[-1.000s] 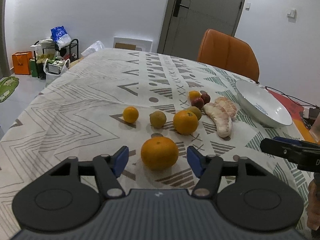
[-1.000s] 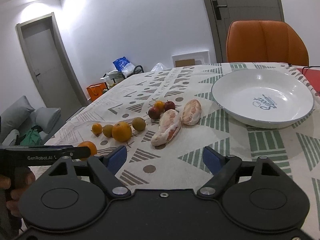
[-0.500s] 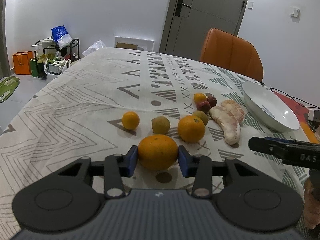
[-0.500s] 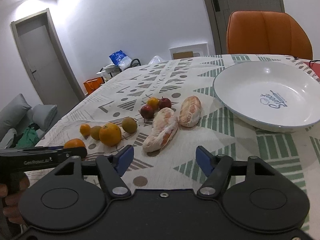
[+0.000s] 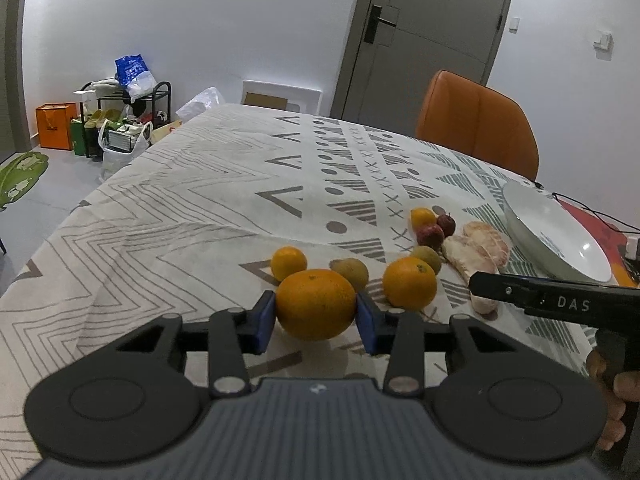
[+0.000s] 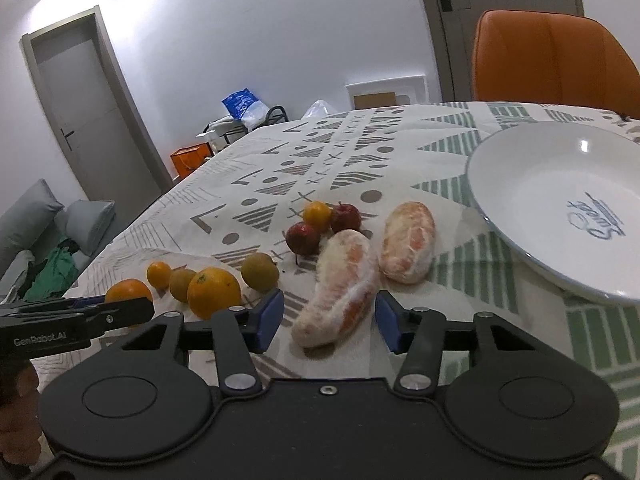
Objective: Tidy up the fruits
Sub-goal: 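Close left gripper on the large orange while right gripper closes on the pomelo segment, then carry the orange in the left gripper and the segment in the right gripper to the white bowl, then open left gripper to drop the orange while right gripper releases the segment into the bowl, then move left gripper to another orange while right gripper moves to the second pomelo segment, then close left gripper on the orange while right gripper closes on the second pomelo segment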
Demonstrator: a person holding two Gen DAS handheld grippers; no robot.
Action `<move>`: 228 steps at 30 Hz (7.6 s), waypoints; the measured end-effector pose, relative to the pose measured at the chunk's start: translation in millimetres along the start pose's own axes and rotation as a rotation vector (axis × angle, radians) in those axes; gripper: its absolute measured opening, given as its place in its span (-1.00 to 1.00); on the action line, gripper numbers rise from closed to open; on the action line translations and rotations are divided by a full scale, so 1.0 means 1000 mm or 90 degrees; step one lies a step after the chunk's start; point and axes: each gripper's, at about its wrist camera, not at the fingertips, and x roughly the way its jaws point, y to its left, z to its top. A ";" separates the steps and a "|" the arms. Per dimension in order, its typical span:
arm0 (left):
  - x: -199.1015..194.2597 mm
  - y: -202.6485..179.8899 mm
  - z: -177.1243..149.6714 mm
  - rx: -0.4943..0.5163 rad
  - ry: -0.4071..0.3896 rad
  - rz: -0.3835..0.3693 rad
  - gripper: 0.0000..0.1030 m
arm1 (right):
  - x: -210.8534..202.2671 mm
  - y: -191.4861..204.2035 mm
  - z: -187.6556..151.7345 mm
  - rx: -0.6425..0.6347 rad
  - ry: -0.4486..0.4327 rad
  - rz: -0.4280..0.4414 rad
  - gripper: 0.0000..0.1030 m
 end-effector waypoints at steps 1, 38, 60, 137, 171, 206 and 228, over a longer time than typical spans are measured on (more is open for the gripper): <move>0.000 0.001 0.001 -0.001 -0.001 0.000 -0.20 | 0.002 0.001 0.001 -0.003 -0.001 -0.001 -0.01; 0.001 -0.065 0.019 0.070 -0.036 -0.036 -0.20 | -0.058 -0.038 0.008 0.003 -0.107 -0.044 -0.29; 0.036 -0.142 0.026 0.126 -0.023 -0.098 -0.20 | -0.099 -0.115 -0.003 0.066 -0.150 -0.129 -0.29; -0.001 -0.143 0.039 0.099 -0.090 -0.012 0.81 | -0.124 -0.087 -0.016 0.087 -0.205 -0.162 1.00; 0.011 -0.047 0.018 -0.021 -0.048 -0.004 0.27 | -0.055 -0.026 -0.002 -0.008 -0.112 -0.073 0.39; 0.028 -0.045 0.009 -0.049 -0.011 -0.059 -0.31 | 0.005 -0.004 0.007 -0.101 -0.054 -0.135 -0.10; 0.012 -0.033 0.016 -0.064 -0.039 -0.039 -0.31 | 0.002 -0.004 0.002 -0.104 -0.021 -0.153 -0.44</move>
